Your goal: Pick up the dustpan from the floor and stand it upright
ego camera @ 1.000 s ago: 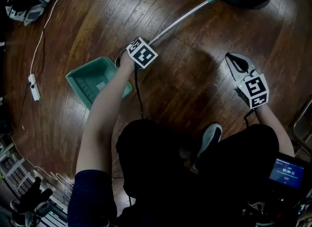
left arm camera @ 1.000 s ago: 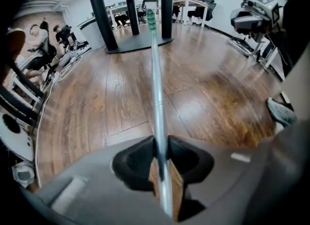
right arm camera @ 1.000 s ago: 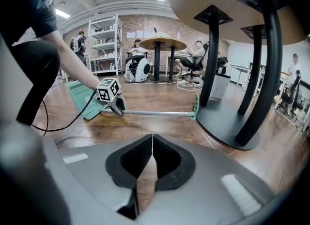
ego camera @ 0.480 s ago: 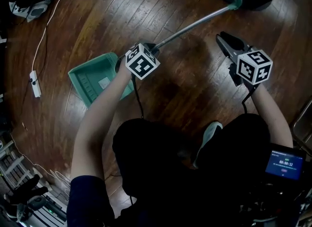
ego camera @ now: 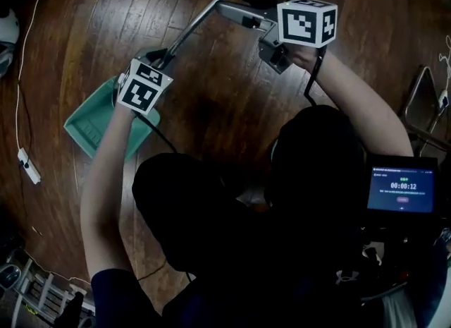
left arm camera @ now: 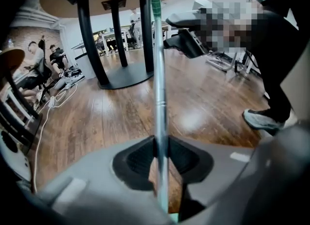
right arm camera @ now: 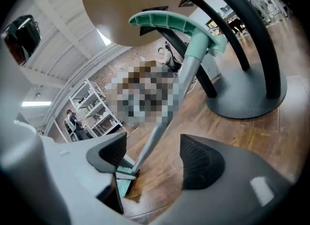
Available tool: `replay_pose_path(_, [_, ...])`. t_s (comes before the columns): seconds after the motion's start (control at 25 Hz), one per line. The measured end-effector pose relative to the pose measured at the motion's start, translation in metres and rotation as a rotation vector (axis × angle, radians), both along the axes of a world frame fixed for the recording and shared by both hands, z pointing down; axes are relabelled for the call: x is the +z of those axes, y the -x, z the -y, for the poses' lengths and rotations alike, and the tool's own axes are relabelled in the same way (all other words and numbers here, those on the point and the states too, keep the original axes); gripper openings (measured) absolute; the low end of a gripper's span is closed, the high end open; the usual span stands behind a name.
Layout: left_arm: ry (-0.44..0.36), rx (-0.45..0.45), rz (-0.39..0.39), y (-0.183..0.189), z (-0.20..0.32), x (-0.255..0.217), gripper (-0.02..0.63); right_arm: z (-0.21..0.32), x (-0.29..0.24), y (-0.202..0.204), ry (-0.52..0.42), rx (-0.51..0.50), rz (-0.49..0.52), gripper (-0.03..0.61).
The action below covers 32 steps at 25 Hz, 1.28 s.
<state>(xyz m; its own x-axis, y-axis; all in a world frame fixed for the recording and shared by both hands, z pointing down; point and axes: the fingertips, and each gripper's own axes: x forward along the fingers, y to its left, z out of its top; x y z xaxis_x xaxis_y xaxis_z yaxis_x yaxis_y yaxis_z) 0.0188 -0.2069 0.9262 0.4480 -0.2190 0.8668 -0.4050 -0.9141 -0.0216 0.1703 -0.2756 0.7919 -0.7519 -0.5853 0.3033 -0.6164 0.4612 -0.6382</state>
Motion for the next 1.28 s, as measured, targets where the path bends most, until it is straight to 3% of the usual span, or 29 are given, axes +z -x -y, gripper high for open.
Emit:
replay_pose_path(0.08, [-0.002,0.005,-0.003,0.001,0.000,-0.001,0.091,0.009,-0.008,-0.003,-0.024,0.021,-0.010,0.338])
replay_pose_path(0.24, [-0.012,-0.014,-0.015,0.010,-0.001,-0.006,0.091,0.027,-0.026,-0.010,-0.086,0.047,-0.036,0.225])
replay_pose_path(0.36, [-0.038,-0.044,-0.016,0.020,-0.001,-0.014,0.091,0.034,-0.042,-0.005,-0.125,0.056,0.003,0.144])
replay_pose_path(0.6, [-0.056,-0.050,-0.025,0.012,-0.006,-0.014,0.100,0.020,-0.058,-0.011,-0.144,0.072,0.010,0.132])
replay_pose_path(0.72, [-0.088,-0.068,-0.034,0.017,-0.002,-0.021,0.210,0.020,-0.079,-0.002,-0.202,0.043,0.056,0.123])
replay_pose_path(0.88, [-0.081,-0.108,-0.016,0.033,-0.007,-0.039,0.258,0.018,-0.101,0.002,-0.270,0.031,0.054,0.112])
replay_pose_path(0.96, [-0.071,-0.128,-0.018,0.042,-0.008,-0.072,0.255,0.018,-0.121,0.013,-0.288,0.008,0.034,0.109])
replay_pose_path(1.08, [-0.080,-0.201,-0.075,0.058,-0.007,-0.165,0.223,0.011,-0.175,0.043,-0.256,-0.049,-0.021,0.104])
replay_pose_path(1.28, [-0.095,-0.409,-0.333,0.065,0.009,-0.315,0.199,-0.001,-0.222,0.083,-0.227,-0.130,-0.090,0.097])
